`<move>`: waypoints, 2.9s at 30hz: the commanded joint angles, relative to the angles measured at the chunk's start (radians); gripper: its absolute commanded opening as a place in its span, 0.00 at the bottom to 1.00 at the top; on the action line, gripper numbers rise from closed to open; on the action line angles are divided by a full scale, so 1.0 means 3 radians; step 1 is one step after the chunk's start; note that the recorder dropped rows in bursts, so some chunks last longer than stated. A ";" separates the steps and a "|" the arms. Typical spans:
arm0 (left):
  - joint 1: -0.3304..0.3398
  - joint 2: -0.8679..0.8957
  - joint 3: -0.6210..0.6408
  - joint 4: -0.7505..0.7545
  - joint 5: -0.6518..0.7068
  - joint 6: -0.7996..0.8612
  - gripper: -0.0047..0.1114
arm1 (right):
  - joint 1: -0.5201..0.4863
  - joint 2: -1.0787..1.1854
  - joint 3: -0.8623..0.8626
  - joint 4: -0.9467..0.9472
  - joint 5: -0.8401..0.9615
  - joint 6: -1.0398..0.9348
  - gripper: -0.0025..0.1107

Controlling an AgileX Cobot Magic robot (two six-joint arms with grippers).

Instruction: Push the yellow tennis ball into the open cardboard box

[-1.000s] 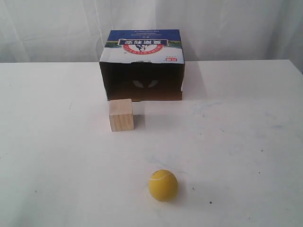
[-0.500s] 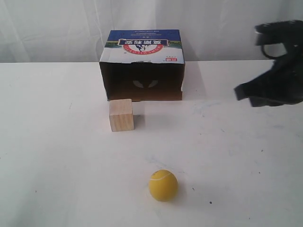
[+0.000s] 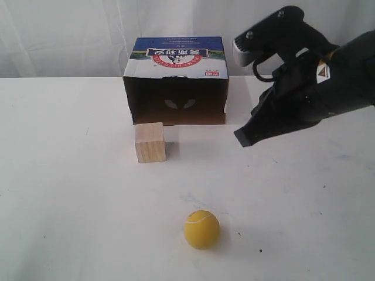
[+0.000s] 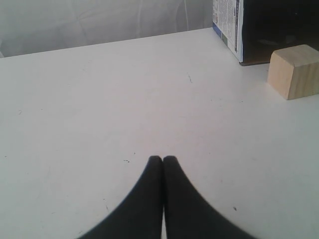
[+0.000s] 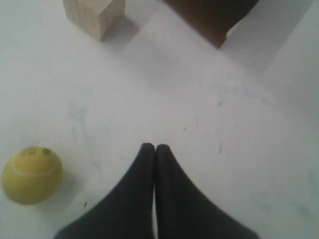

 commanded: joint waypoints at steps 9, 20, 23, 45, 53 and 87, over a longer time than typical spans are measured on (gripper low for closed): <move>-0.0022 -0.0015 0.0012 0.0012 -0.0027 0.0006 0.04 | 0.0101 0.0127 0.0002 0.1021 0.0604 0.0096 0.02; -0.0022 -0.0015 0.0012 0.0012 -0.0027 0.0006 0.04 | 0.0226 0.0744 0.0138 0.1633 0.0512 -0.0062 0.02; -0.0022 -0.0015 0.0012 0.0012 -0.0027 0.0006 0.04 | 0.0275 0.0774 0.0138 0.1633 0.0529 -0.0062 0.02; -0.0022 -0.0015 0.0012 0.0012 -0.0027 0.0006 0.04 | 0.0593 0.0786 0.0564 0.1770 -0.0225 -0.0034 0.02; -0.0022 -0.0015 0.0012 0.0012 -0.0027 0.0006 0.04 | 0.0593 0.0927 0.0564 0.1891 -0.0114 -0.0034 0.02; -0.0022 -0.0015 0.0012 0.0012 -0.0027 0.0006 0.04 | 0.0587 0.1152 0.0564 0.1788 -0.0912 -0.0034 0.02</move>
